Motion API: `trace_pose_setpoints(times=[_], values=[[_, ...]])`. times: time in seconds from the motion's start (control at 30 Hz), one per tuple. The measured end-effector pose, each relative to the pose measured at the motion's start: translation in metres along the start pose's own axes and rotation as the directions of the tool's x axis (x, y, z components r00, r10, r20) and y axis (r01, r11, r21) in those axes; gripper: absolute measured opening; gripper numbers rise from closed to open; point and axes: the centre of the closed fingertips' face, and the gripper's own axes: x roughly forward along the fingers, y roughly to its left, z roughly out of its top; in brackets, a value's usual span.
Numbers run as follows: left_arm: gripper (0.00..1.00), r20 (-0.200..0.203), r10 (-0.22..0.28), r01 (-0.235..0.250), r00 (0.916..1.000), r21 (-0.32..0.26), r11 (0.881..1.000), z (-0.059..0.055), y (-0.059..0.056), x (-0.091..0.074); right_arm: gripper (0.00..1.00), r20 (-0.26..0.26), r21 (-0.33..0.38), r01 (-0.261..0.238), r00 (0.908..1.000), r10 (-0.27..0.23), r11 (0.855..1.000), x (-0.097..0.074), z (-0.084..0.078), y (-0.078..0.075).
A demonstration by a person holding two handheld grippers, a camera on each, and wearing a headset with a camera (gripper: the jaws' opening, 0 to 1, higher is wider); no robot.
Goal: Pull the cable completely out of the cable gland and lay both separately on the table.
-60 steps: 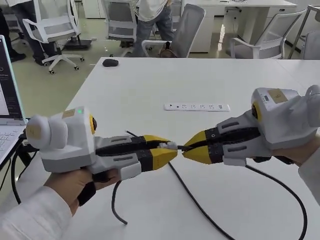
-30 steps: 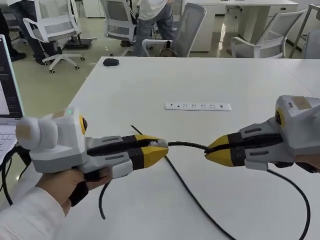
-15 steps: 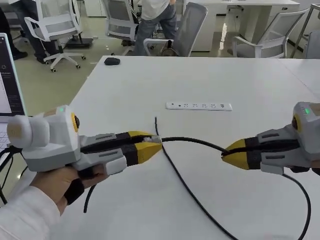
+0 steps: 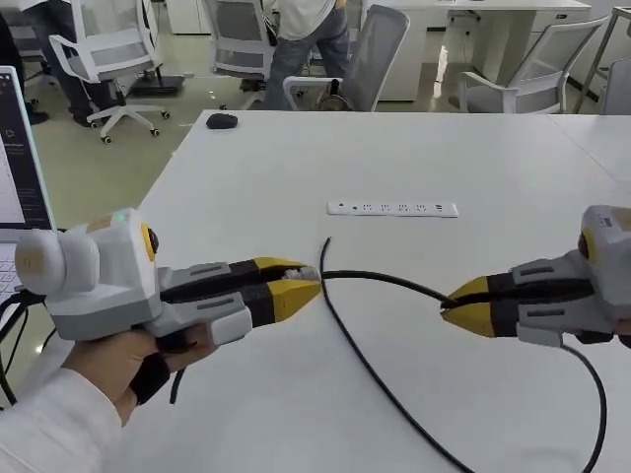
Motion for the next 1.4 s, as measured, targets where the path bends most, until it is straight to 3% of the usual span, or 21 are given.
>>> trace_pose_setpoints(times=[0.2, 0.57, 0.97, 1.2, 1.3, 1.4], values=[[0.16, 0.003, 0.002, -0.002, 1.0, -0.001, 1.0, 0.002, 0.0, 0.0, 0.08, -0.003, 0.001, 0.002, 1.0, -0.002, 1.0, 0.0, 0.005, -0.001], [0.16, -0.03, -0.017, 0.018, 0.9994, 0.014, 1.0, -0.005, -0.005, 0.01, 0.15, 0.034, -0.071, -0.044, 0.9984, 0.046, 0.997, 0.008, 0.036, 0.012], [0.16, -0.084, -0.082, 0.085, 0.9931, 0.039, 0.996, -0.01, -0.022, 0.025, 0.21, 0.059, -0.193, -0.133, 0.9873, 0.147, 0.972, 0.038, 0.075, 0.035], [0.16, -0.099, -0.112, 0.117, 0.9888, 0.046, 0.992, -0.013, -0.028, 0.027, 0.19, 0.011, -0.23, -0.182, 0.9819, 0.189, 0.956, 0.048, 0.069, 0.045], [0.16, -0.107, -0.12, 0.126, 0.987, 0.047, 0.991, -0.015, -0.03, 0.027, 0.12, -0.019, -0.248, -0.189, 0.9816, 0.19, 0.95, 0.05, 0.063, 0.047], [0.16, -0.115, -0.13, 0.136, 0.9849, 0.05, 0.989, -0.017, -0.033, 0.027, 0.06, -0.018, -0.245, -0.187, 0.982, 0.188, 0.951, 0.049, 0.063, 0.045]])
